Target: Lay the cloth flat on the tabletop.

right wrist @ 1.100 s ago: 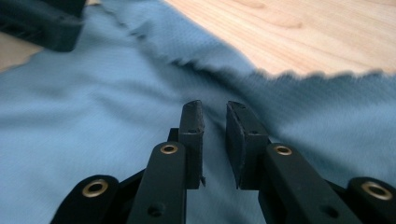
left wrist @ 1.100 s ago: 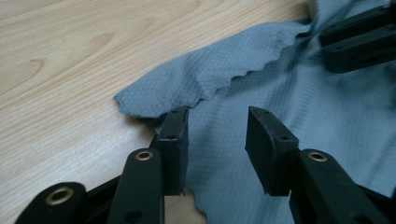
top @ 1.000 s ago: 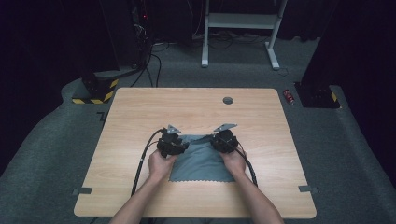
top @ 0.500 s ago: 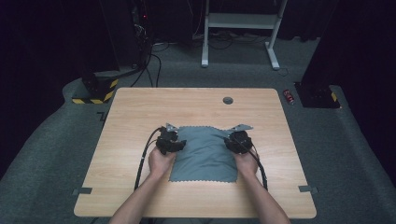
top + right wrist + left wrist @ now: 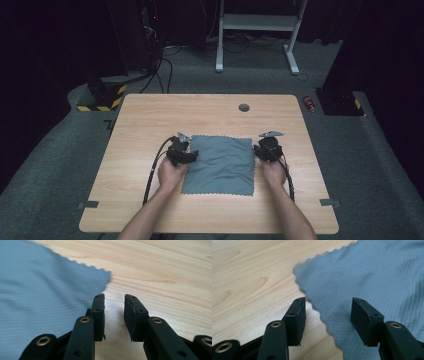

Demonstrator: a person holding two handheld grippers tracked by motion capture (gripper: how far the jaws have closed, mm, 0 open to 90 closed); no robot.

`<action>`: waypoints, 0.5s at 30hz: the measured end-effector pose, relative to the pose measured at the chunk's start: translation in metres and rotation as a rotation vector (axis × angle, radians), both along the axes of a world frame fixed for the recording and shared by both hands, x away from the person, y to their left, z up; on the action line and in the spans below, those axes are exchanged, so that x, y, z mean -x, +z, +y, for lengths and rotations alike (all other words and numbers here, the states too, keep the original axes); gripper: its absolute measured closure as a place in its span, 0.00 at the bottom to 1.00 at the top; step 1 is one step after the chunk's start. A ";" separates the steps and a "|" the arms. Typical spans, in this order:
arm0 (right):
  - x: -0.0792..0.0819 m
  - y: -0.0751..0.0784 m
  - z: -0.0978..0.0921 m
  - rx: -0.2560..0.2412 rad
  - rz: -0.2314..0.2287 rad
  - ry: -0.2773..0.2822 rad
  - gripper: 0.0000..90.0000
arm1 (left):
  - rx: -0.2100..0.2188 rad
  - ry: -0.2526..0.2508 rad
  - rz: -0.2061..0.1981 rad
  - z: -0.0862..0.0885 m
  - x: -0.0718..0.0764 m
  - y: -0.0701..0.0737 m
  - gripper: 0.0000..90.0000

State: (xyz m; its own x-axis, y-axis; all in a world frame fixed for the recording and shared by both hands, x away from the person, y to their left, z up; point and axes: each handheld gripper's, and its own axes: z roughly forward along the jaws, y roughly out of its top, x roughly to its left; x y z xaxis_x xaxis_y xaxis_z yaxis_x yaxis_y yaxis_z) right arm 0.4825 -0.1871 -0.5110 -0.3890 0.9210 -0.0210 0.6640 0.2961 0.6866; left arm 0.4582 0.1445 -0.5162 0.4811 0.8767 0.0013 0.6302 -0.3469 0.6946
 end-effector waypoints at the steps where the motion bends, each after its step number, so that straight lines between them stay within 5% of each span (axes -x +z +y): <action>1: 0.004 0.003 0.000 -0.018 -0.016 0.023 0.78 | -0.005 -0.011 0.002 0.000 0.004 0.001 0.51; 4: 0.024 0.013 0.011 -0.035 -0.041 0.128 0.78 | 0.000 -0.032 -0.011 -0.001 0.016 0.004 0.52; 7: 0.036 0.012 0.021 -0.016 -0.005 0.219 0.77 | -0.025 -0.070 -0.020 -0.005 0.027 0.005 0.53; 9: 0.041 0.008 0.024 -0.017 0.022 0.248 0.77 | -0.051 -0.076 -0.027 -0.007 0.029 0.001 0.53; 11: 0.042 0.003 0.027 0.021 0.042 0.260 0.76 | -0.021 -0.064 -0.020 -0.004 0.026 0.000 0.53; 15: 0.034 0.000 0.022 0.021 0.036 0.289 0.78 | -0.029 -0.049 -0.043 -0.002 0.017 -0.001 0.52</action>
State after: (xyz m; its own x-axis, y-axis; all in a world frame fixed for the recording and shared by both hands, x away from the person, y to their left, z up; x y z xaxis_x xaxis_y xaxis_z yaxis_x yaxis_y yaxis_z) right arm 0.4482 -0.1653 -0.5111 -0.6361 0.7714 -0.0206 0.5740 0.4908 0.6555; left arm 0.4412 0.1430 -0.5177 0.5225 0.8513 0.0482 0.5815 -0.3971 0.7100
